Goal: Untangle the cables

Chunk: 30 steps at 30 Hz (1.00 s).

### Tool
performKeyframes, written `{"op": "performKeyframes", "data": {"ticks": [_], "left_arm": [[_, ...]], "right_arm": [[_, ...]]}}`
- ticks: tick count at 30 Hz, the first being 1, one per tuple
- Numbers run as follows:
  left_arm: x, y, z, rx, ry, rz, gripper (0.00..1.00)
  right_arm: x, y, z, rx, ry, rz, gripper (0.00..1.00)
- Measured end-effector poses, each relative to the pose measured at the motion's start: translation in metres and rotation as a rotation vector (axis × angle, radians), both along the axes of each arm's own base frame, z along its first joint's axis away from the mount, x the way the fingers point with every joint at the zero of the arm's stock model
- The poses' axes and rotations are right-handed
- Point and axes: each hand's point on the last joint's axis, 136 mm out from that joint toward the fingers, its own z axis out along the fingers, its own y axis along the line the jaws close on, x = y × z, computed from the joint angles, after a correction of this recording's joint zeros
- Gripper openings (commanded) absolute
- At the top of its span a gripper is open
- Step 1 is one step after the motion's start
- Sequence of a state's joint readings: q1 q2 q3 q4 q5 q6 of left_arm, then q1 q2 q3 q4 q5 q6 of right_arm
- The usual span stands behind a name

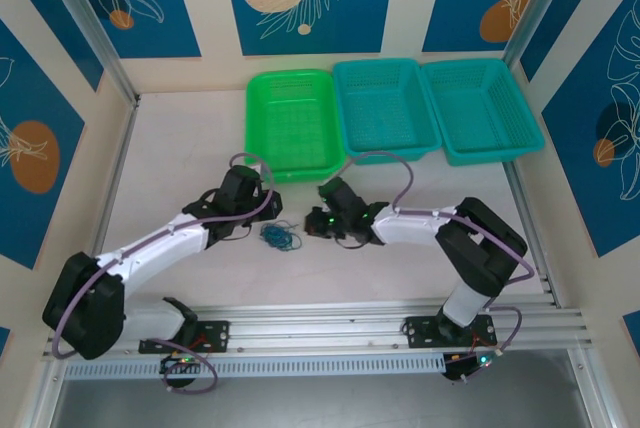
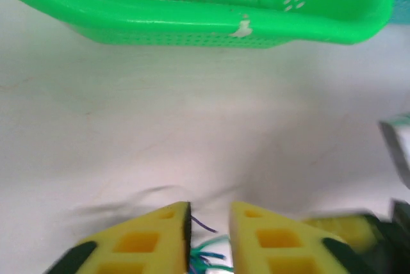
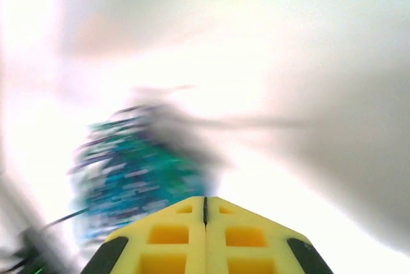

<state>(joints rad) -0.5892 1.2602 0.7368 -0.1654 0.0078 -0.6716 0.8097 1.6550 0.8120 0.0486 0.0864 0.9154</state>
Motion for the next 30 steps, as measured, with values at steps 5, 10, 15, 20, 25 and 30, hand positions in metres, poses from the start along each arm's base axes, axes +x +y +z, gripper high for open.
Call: {"op": "performKeyframes", "data": {"ticks": [5,10,15,20,25,30], "left_arm": [[-0.009,0.004,-0.013,0.034,0.054,-0.016,0.47],[-0.016,0.005,-0.041,0.066,0.155,-0.016,0.46],[-0.028,0.008,-0.067,0.053,0.259,0.031,0.4],[-0.045,0.016,-0.091,-0.024,0.339,0.138,0.33],[-0.06,0.0,-0.095,-0.186,0.391,0.227,0.34],[-0.083,-0.025,-0.087,-0.269,0.44,0.224,0.47]], "right_arm": [[-0.008,-0.04,-0.015,-0.117,0.035,-0.006,0.27],[-0.011,-0.035,0.013,-0.04,0.0,0.011,0.39],[-0.02,-0.013,0.016,0.051,0.067,-0.02,0.63],[-0.046,0.016,0.005,0.134,0.184,-0.064,0.71],[-0.058,0.011,-0.011,0.157,0.268,-0.137,0.72],[-0.059,-0.006,-0.003,0.207,0.265,-0.196,0.88]]}}
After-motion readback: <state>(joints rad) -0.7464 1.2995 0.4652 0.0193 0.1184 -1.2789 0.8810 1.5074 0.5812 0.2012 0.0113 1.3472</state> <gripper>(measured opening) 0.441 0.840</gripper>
